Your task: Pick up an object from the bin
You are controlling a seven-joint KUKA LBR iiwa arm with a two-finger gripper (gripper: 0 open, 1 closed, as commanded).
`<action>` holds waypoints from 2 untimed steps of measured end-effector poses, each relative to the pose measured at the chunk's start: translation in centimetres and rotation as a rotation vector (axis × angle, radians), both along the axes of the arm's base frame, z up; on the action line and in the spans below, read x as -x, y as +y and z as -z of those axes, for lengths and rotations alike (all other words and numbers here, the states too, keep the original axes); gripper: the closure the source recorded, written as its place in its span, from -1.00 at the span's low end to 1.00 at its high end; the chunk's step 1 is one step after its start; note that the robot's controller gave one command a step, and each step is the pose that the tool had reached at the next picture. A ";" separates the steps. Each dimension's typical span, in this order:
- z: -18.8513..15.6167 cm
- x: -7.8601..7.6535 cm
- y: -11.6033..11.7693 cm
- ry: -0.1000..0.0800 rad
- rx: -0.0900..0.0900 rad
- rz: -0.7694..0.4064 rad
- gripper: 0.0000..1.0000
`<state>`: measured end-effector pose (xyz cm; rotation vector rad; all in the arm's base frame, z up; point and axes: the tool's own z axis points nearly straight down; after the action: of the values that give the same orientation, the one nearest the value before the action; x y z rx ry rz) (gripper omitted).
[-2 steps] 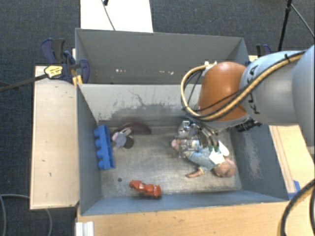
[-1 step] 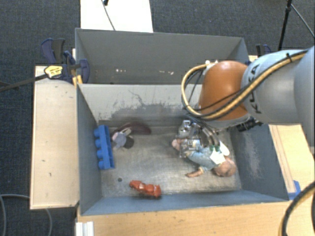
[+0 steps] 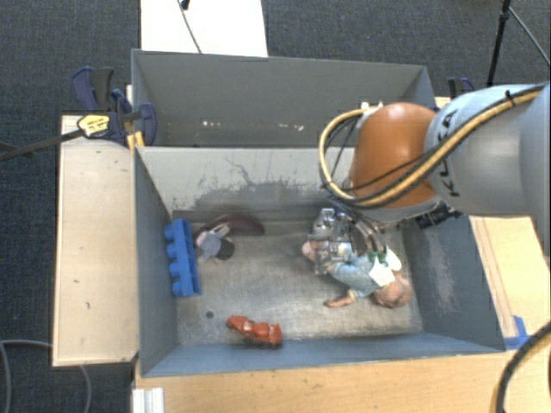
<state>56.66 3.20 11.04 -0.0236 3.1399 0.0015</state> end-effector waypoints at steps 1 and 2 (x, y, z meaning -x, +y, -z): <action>-0.6 0.0 0.0 -0.001 0.000 0.001 1.00; -1.2 0.0 0.0 0.002 0.000 0.002 1.00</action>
Offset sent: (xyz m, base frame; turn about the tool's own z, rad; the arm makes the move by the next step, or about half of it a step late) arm 0.0000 0.0000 0.0459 0.0000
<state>56.63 3.20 12.26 -0.0209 3.1421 0.0017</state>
